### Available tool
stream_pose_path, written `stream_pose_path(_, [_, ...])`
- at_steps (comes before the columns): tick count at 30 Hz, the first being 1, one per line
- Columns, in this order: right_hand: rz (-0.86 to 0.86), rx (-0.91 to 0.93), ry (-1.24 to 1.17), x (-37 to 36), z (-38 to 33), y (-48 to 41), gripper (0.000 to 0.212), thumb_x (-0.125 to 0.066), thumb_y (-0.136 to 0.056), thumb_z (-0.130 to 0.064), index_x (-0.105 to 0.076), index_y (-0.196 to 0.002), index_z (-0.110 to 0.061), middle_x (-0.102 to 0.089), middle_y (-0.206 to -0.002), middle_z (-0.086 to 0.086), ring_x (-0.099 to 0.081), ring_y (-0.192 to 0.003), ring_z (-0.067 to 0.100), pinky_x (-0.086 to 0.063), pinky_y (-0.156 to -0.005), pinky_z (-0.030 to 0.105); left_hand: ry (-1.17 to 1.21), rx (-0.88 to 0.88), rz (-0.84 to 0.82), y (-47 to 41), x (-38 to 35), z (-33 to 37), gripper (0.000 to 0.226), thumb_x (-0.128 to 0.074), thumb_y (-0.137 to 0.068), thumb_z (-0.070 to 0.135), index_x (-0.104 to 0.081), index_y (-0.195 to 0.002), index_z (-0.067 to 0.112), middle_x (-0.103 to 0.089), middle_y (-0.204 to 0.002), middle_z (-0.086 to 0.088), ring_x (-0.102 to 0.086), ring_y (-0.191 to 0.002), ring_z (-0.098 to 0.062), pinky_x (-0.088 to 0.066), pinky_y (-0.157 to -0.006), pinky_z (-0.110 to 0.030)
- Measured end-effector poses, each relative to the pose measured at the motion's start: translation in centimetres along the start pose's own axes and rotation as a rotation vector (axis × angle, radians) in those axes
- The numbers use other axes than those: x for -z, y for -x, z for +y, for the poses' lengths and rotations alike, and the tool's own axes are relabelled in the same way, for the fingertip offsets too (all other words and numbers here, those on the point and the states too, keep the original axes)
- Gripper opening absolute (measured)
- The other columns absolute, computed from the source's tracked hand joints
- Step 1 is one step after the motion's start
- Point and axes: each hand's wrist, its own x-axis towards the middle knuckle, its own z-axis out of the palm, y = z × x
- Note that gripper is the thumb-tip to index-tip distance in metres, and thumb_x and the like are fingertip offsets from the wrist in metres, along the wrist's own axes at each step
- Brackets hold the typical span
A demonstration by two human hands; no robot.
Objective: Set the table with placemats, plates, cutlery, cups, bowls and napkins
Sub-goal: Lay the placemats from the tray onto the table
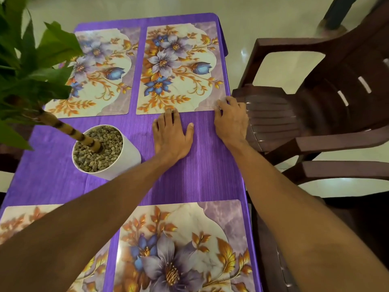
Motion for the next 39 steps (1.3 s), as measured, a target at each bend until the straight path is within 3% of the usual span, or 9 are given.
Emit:
stream_pose_path(13, [-0.026, -0.041, -0.029, 0.3, -0.1, 0.2, 0.036, -0.047, -0.104, -0.036, -0.062, -0.131, -0.018, -0.051, -0.147, 0.005, -0.051, -0.123, 0.03, -0.052, -0.093, 0.045, -0.003, -0.003, 0.001, -0.2, 0.1, -0.1, 0.071, -0.027, -0.1, 0.057, -0.024, -0.154, 0.012, -0.027, -0.159, -0.008, -0.026, -0.143, -0.03, -0.022, -0.119, -0.051])
stream_pose_path(22, [-0.015, -0.032, -0.024, 0.1, 0.0, 0.1, 0.036, -0.047, -0.104, -0.037, -0.063, -0.13, -0.018, -0.054, -0.145, 0.003, -0.052, -0.122, 0.027, -0.053, -0.091, 0.041, 0.008, -0.007, 0.016, -0.1, 0.1, -0.1, 0.07, -0.03, -0.1, 0.056, -0.026, -0.154, 0.012, -0.027, -0.158, -0.008, -0.026, -0.143, -0.031, -0.021, -0.119, -0.05])
stream_pose_path(31, [-0.089, -0.011, 0.03, 0.6, -0.2, 1.3, 0.044, -0.046, -0.104, -0.039, -0.048, -0.144, -0.02, -0.05, -0.147, 0.004, -0.048, -0.129, 0.026, -0.05, -0.099, 0.044, 0.124, -0.021, 0.016, 0.2, 0.3, -0.5, 0.067, -0.038, -0.1, 0.053, -0.03, -0.152, 0.012, -0.032, -0.156, -0.009, -0.029, -0.143, -0.03, -0.025, -0.118, -0.049])
stream_pose_path(35, [-0.11, 0.006, 0.131, 2.0, -1.1, 4.6, 0.038, -0.05, -0.102, -0.039, -0.055, -0.136, -0.021, -0.051, -0.142, 0.006, -0.046, -0.129, 0.027, -0.045, -0.104, 0.053, 0.211, -0.118, -0.016, 2.0, 1.3, -1.3, 0.06, -0.051, -0.098, 0.043, -0.042, -0.147, 0.011, -0.041, -0.149, -0.01, -0.036, -0.136, -0.029, -0.034, -0.11, -0.044])
stream_pose_path(39, [-0.135, 0.005, 0.166, 3.9, -2.8, 8.8, 0.034, -0.054, -0.099, -0.036, -0.062, -0.128, -0.022, -0.056, -0.135, 0.005, -0.05, -0.125, 0.026, -0.039, -0.104, 0.052, 0.242, -0.278, -0.139, 4.8, 2.6, -2.4, 0.056, -0.059, -0.095, 0.036, -0.048, -0.144, 0.013, -0.043, -0.146, -0.011, -0.039, -0.134, -0.03, -0.037, -0.11, -0.042])
